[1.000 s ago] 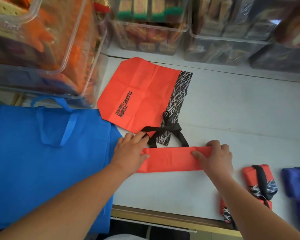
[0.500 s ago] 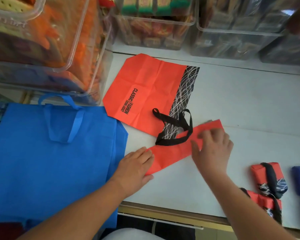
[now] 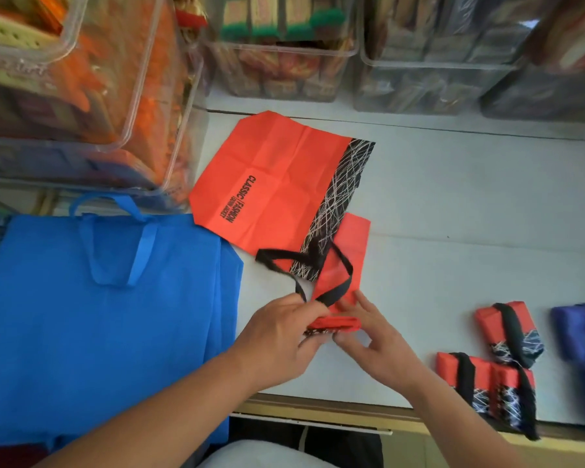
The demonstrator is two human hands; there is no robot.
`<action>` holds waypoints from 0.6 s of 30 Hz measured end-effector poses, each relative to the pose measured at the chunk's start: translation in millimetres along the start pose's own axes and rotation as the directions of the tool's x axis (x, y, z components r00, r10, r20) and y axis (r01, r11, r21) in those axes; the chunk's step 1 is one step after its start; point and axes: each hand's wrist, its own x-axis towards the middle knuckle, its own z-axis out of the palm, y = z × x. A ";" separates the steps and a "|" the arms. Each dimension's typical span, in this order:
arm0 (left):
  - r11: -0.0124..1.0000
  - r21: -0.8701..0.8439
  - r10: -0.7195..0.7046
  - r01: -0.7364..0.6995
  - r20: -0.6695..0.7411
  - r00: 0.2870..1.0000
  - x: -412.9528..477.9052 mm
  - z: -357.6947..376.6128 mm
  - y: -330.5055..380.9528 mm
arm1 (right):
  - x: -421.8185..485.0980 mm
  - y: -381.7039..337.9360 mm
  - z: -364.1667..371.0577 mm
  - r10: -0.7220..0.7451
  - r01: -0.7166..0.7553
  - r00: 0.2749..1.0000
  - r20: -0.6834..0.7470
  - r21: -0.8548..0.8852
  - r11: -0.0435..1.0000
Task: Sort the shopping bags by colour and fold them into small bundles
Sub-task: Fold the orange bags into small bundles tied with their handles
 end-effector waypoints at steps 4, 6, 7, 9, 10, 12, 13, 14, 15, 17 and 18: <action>0.959 -0.235 -0.154 0.156 0.029 0.988 28.4 2.6 17.2 | -9.7 -11.2 -6.7 0.198 -0.193 0.973 -0.116 0.055 0.980; 0.951 -0.221 -0.194 0.218 0.126 0.973 40.0 8.1 17.5 | -12.3 -10.2 -10.1 0.288 -0.284 0.943 -0.167 0.050 0.958; 0.968 -0.141 -0.183 0.209 0.176 0.967 45.2 11.4 16.3 | -12.1 -9.5 -13.5 0.334 -0.331 0.927 -0.171 0.049 0.942; 0.991 0.104 -0.105 0.083 0.227 0.968 52.4 20.5 10.0 | -11.1 -7.1 -19.9 0.399 -0.401 0.905 -0.148 0.018 0.916; 0.981 0.190 -0.072 0.026 0.239 0.968 53.1 23.9 6.7 | -10.7 -5.0 -22.2 0.390 -0.396 0.911 -0.131 -0.024 0.918; 0.964 0.265 -0.052 -0.021 0.264 0.963 52.4 29.8 -3.2 | -9.1 -2.1 -25.5 0.311 -0.321 0.946 -0.097 -0.121 0.939; 0.965 0.261 -0.044 -0.030 0.273 0.961 51.1 31.5 -8.8 | -8.5 -0.6 -26.4 0.276 -0.285 0.958 -0.078 -0.147 0.947; 0.970 0.240 -0.034 -0.032 0.268 0.963 49.4 32.3 -15.1 | -7.1 -0.4 -27.8 0.262 -0.269 0.963 -0.063 -0.152 0.951; 0.975 0.220 -0.029 -0.027 0.248 0.968 47.4 32.3 -21.6 | -4.1 -1.2 -30.1 0.273 -0.278 0.961 -0.053 -0.148 0.949; 0.983 0.186 -0.020 -0.009 0.156 0.988 44.1 32.1 -32.7 | 2.5 -0.7 -33.3 0.307 -0.311 0.950 -0.052 -0.164 0.936; 0.990 0.143 -0.029 0.014 0.101 0.994 42.7 33.2 -36.9 | 5.4 0.7 -34.2 0.310 -0.316 0.949 -0.063 -0.182 0.931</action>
